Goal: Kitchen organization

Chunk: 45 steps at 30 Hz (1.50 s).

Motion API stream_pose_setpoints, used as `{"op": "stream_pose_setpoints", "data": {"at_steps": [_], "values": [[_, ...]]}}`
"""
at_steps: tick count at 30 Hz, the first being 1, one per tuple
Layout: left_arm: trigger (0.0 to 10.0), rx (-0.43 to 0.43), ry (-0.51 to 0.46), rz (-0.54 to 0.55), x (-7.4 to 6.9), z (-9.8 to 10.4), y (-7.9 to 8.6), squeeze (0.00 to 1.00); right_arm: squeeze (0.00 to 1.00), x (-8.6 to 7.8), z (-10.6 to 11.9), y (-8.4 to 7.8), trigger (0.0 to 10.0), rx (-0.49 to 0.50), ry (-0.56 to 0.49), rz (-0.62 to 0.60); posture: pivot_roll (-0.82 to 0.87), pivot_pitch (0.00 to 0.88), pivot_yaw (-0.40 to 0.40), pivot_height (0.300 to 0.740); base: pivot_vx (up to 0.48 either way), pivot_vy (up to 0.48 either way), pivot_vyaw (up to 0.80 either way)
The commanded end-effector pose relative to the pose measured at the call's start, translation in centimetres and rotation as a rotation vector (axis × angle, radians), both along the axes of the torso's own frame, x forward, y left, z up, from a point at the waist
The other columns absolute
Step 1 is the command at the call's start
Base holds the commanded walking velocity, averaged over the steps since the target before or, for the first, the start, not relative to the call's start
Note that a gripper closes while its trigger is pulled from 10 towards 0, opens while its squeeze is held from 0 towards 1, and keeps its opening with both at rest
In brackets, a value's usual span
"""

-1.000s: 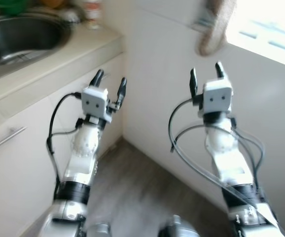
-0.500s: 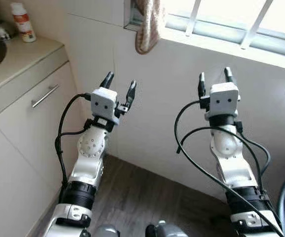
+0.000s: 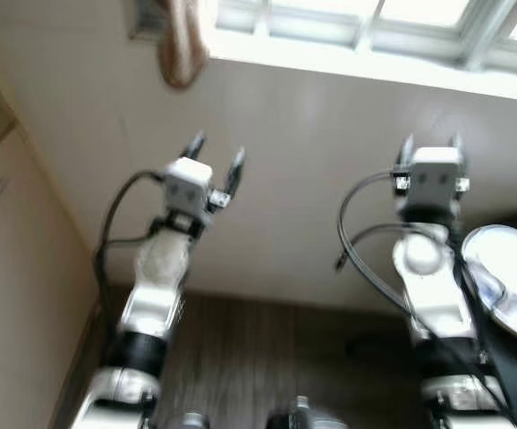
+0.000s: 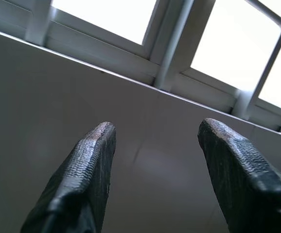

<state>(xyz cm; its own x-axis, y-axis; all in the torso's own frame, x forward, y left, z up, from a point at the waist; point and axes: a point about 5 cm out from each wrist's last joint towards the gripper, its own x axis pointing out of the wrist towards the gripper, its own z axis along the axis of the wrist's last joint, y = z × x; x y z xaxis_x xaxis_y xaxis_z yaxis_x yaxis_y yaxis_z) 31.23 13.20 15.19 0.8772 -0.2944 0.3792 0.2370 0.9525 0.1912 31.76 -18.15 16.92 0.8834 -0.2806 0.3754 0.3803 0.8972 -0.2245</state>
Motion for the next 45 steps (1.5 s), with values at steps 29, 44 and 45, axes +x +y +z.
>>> {"op": "stream_pose_setpoints", "data": {"at_steps": [29, 44, 45], "values": [[10.0, 0.003, 0.023, -0.048, 0.0, -0.3, -1.3, 0.0, 0.0, 0.3, -3.5, -3.7, 10.0, 0.367, 0.173, -0.121, 0.15, 0.0, -0.059, 0.74, 0.0, -0.108, -0.77], [10.0, -0.008, 0.046, -0.037, 0.2, -0.4, -1.2, 0.0, 0.0, 1.9, -2.9, -2.5, 10.0, 0.417, 0.203, 0.109, 0.16, 0.0, -0.065, 0.74, 0.0, 0.0, 0.16], [10.0, -0.008, 0.051, -0.038, 0.2, -0.5, -1.2, 0.0, 0.0, 1.9, -3.0, -2.4, 10.0, 0.421, 0.204, 0.111, 0.16, 0.0, -0.065, 0.74, 0.0, 0.0, 0.8]]}}
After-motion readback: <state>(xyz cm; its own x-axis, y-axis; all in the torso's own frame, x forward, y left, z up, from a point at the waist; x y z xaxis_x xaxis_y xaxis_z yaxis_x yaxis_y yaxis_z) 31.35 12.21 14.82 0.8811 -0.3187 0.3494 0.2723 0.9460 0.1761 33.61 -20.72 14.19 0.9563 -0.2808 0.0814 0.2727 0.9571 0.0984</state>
